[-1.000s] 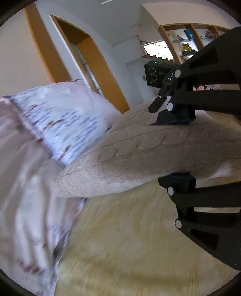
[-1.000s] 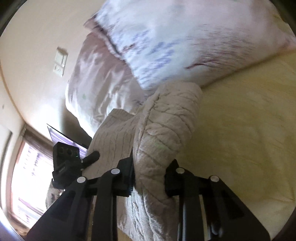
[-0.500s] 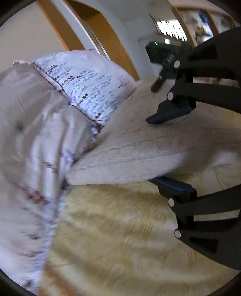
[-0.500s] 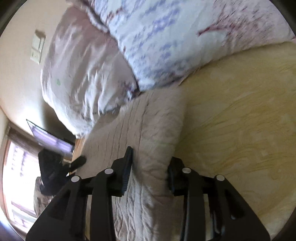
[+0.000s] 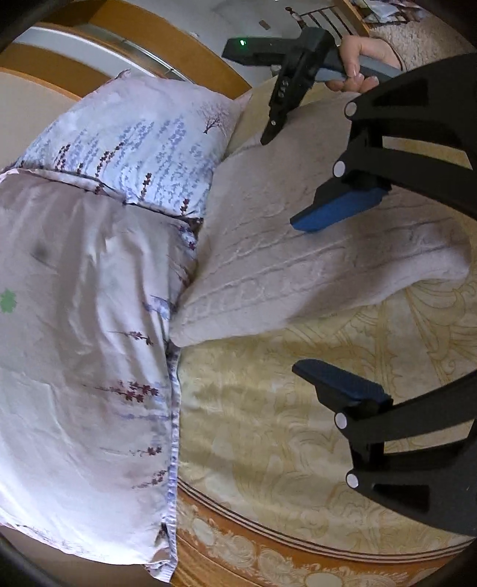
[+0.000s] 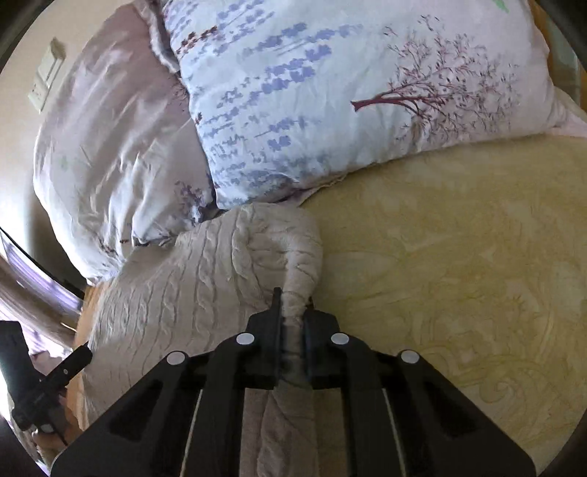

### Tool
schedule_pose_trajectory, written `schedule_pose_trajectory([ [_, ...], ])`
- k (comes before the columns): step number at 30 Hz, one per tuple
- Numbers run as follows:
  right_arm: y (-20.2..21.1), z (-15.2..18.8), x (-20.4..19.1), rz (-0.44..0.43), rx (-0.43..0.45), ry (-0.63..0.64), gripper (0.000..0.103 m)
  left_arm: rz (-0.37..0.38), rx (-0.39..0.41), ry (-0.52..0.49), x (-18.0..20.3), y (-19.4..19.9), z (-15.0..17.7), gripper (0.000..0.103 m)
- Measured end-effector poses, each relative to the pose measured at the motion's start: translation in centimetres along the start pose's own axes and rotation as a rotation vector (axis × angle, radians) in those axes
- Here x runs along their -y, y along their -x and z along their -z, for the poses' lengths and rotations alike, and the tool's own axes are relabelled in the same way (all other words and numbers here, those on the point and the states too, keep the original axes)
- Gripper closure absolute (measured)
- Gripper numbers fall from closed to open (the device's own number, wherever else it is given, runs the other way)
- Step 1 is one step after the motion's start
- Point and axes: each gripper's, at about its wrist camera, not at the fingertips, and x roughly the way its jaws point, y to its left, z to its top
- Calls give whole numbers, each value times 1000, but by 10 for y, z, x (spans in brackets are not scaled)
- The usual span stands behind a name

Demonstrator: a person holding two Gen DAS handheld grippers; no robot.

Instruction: Fold small clothes

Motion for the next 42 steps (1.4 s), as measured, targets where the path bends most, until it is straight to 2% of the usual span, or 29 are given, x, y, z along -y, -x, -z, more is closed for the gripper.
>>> schedule_pose_trajectory([
  [1,8,0,-1,7,12,-4,78,-1,2,1,0,1,0,30],
  [3,25,4,-4,11,55,16,70,12,1,10,-1,6,2,30],
  [7,62,27,-24,-56,115,151,70,27,3,3,0,15,8,28],
  [10,63,46,-44,-59,80,245,70,12,0,-4,0,13,14,26],
  [12,52,58,-52,-6,26,302,70,-3,0,-13,0,11,17,25],
  [13,39,67,-56,72,-20,342,69,-13,-2,-23,1,9,19,25],
  [16,34,86,-70,189,38,447,65,-53,4,-65,6,5,25,25],
  [20,35,88,-74,224,65,436,62,-113,41,-119,14,5,29,25],
  [23,54,87,-65,167,89,339,43,-90,60,-93,11,17,29,26],
  [24,63,88,-62,164,114,321,27,-74,70,-87,10,24,31,25],
  [25,73,90,-59,171,147,315,17,-65,78,-85,10,30,33,24],
  [27,85,94,-56,179,185,310,14,-54,96,-81,11,43,40,11],
  [28,90,96,-53,183,196,302,10,-41,110,-78,12,51,46,11],
  [30,97,99,-50,191,206,280,8,-9,110,-71,15,58,54,5],
  [33,100,106,-48,224,193,253,2,-25,101,-38,20,67,68,2],
  [38,104,123,-54,201,221,265,1,-110,35,-27,30,60,83,2],
  [42,102,131,-61,194,193,277,1,-181,-41,-35,36,51,91,2],
])
